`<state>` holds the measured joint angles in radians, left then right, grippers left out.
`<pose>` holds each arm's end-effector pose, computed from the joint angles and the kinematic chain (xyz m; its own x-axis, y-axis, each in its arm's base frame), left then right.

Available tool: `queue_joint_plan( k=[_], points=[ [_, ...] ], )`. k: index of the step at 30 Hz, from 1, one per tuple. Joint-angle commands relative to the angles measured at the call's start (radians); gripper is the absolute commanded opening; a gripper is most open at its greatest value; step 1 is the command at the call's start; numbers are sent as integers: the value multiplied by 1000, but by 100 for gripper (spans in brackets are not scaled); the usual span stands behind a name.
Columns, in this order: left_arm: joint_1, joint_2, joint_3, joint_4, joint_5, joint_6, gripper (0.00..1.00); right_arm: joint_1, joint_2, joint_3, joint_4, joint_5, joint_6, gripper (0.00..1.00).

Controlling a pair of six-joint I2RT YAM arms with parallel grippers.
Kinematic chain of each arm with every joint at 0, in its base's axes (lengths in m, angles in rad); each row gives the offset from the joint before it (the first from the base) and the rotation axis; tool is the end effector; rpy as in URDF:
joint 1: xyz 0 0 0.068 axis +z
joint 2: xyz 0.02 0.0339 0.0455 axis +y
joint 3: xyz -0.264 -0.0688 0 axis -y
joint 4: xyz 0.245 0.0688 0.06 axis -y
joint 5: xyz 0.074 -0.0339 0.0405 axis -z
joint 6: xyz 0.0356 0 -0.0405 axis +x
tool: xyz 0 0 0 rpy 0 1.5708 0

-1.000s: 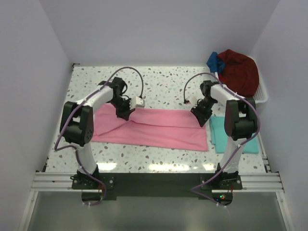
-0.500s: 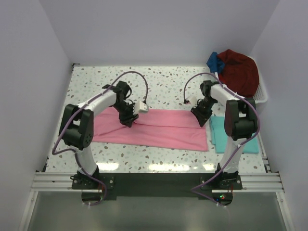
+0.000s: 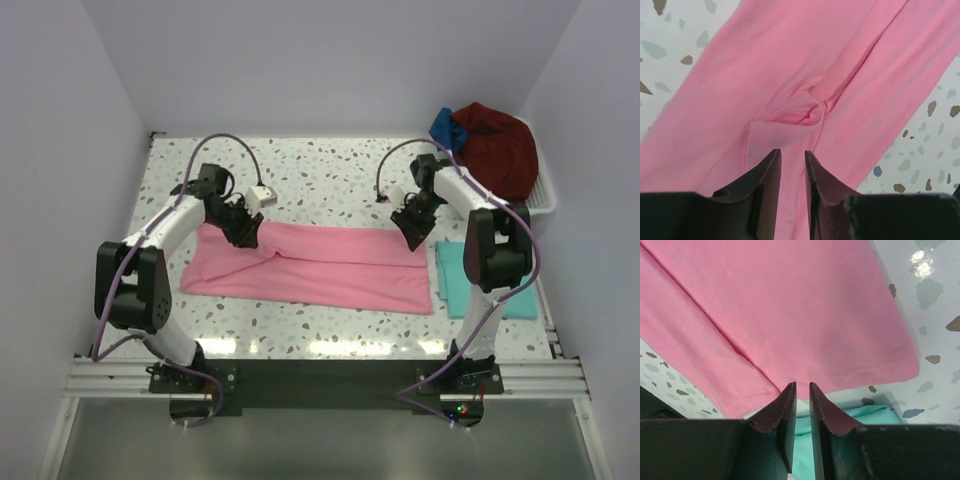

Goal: Fold and stack the t-shirts
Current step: Fold the tshirt

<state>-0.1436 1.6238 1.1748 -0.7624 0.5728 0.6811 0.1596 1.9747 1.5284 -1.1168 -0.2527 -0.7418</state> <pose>0.3113 -0.0645 0.2276 -0.5252 0.6106 -0.5927 0.8234 0.5406 -0.1727 0.3654 0.0678 0.1962 -0.6226 -0.7628 -0.1746 -0.7819 0.5972 0.1791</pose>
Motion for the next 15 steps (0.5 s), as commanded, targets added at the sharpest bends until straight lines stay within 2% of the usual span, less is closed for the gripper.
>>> queue_joint_plan(
  k=[1, 8, 13, 15],
  points=[
    [-2, 57, -26, 109, -28, -133, 30, 24, 18, 23, 11, 7, 28, 20],
    [-8, 229, -37, 196, -197, -250, 25, 73, 35, -88, 90, 118, 28, 20],
    [-7, 335, -8, 198, -342, -197, 23, 113, -6, -183, 100, 151, 21, 20],
    [-7, 402, 64, 186, -375, -161, 23, 130, -49, -244, 92, 147, 25, 20]
  ],
)
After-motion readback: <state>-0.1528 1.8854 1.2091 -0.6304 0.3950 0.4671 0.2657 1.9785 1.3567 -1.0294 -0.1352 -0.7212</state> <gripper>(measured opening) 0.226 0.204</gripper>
